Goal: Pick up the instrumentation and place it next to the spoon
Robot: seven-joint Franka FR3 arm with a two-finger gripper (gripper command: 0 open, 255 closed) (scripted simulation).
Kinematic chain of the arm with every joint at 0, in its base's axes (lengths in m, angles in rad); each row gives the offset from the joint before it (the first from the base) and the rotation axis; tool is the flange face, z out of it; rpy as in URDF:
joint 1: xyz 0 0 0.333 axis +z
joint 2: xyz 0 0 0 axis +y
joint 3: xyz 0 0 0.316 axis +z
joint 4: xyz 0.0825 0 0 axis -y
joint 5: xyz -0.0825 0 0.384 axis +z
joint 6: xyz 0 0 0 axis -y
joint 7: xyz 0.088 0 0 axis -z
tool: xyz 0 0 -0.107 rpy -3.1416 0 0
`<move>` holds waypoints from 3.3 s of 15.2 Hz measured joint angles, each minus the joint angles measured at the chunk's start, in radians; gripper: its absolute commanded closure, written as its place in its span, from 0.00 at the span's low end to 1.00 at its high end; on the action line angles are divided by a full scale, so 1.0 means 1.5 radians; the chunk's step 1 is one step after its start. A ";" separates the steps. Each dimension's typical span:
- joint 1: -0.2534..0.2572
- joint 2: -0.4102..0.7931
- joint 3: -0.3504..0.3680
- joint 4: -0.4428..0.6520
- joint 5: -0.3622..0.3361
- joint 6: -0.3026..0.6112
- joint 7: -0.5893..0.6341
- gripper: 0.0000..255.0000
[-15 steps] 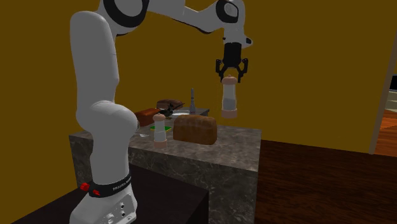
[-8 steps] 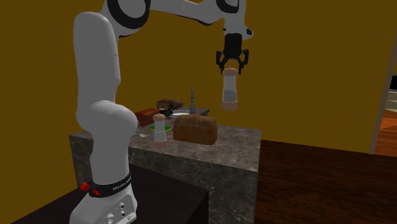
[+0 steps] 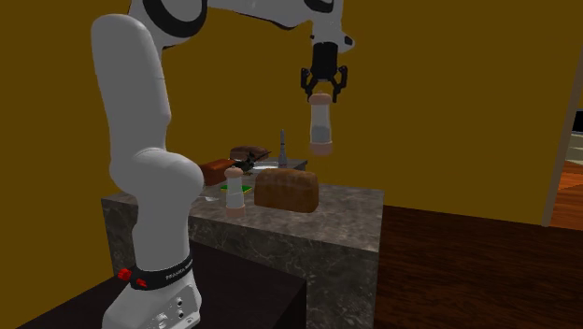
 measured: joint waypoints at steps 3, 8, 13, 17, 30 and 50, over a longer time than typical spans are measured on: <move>0.021 -0.048 0.029 -0.053 0.000 0.002 0.051 1.00; 0.052 -0.111 0.081 -0.118 0.012 -0.001 0.138 1.00; 0.080 -0.149 0.134 -0.155 0.037 -0.006 0.220 1.00; 0.102 -0.185 0.177 -0.190 0.060 -0.008 0.287 1.00; 0.171 -0.183 0.326 -0.179 0.148 -0.009 0.507 1.00; 0.205 -0.178 0.401 -0.293 0.186 0.121 0.595 1.00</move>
